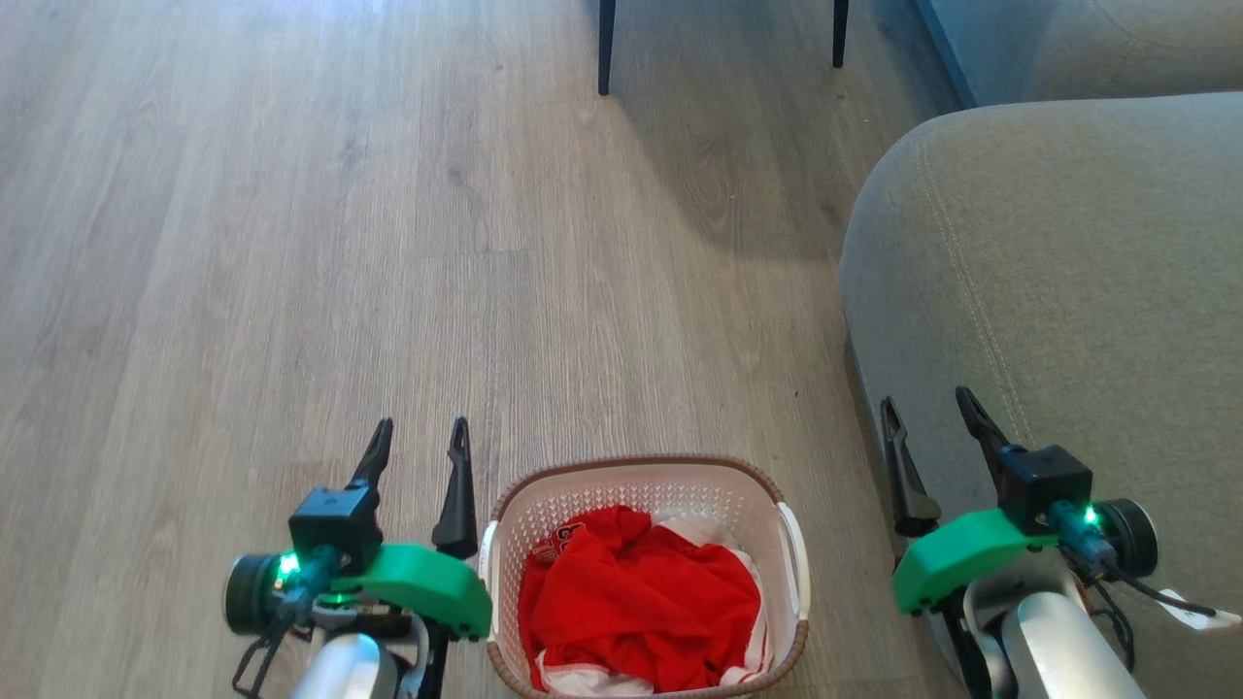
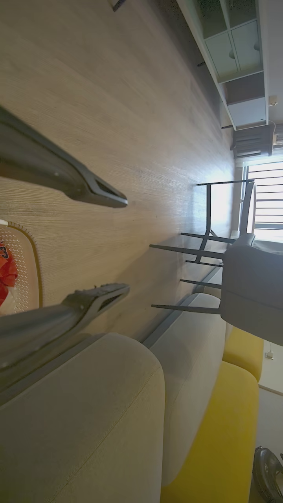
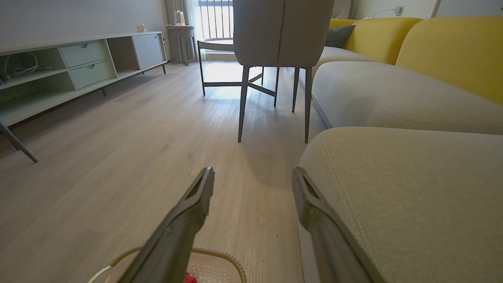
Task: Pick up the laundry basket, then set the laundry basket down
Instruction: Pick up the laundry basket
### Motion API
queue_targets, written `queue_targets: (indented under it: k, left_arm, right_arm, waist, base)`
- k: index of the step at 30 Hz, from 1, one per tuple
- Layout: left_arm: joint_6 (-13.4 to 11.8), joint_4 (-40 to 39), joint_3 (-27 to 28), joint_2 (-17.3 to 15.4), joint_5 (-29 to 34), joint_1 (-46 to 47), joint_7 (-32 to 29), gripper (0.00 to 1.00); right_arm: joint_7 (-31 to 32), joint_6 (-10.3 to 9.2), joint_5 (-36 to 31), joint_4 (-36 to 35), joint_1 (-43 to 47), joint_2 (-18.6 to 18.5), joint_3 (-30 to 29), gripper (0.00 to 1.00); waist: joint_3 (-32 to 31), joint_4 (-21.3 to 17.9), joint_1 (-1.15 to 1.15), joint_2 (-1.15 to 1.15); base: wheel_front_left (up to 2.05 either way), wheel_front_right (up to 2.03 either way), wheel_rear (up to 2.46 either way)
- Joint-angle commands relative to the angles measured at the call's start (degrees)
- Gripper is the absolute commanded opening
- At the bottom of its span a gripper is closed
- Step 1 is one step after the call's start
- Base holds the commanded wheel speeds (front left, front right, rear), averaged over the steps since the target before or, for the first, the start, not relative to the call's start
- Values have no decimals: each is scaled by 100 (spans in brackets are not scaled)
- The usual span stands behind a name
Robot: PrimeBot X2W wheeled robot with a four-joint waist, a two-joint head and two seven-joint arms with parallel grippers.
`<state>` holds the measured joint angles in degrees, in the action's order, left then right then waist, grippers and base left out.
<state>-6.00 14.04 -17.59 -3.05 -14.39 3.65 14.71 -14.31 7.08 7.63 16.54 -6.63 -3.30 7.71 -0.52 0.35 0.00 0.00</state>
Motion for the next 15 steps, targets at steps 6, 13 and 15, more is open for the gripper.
queue_targets:
  k: [6,13,15]
  left_arm:
    - [75,-7,226,17,-196,282,29,100]
    - [63,64,206,17,-235,299,29,100]
    - [71,132,187,17,-261,304,29,100]
  right_arm:
    - [-69,41,40,-74,-245,37,150,100]
    - [-69,41,44,-7,-266,39,177,100]
    - [-69,41,37,48,-277,39,197,100]
  waist:
    - [12,3,0,0]
    - [67,-6,0,0]
    - [96,-12,0,0]
  base:
    - [0,0,0]
    - [0,0,0]
    - [0,0,0]
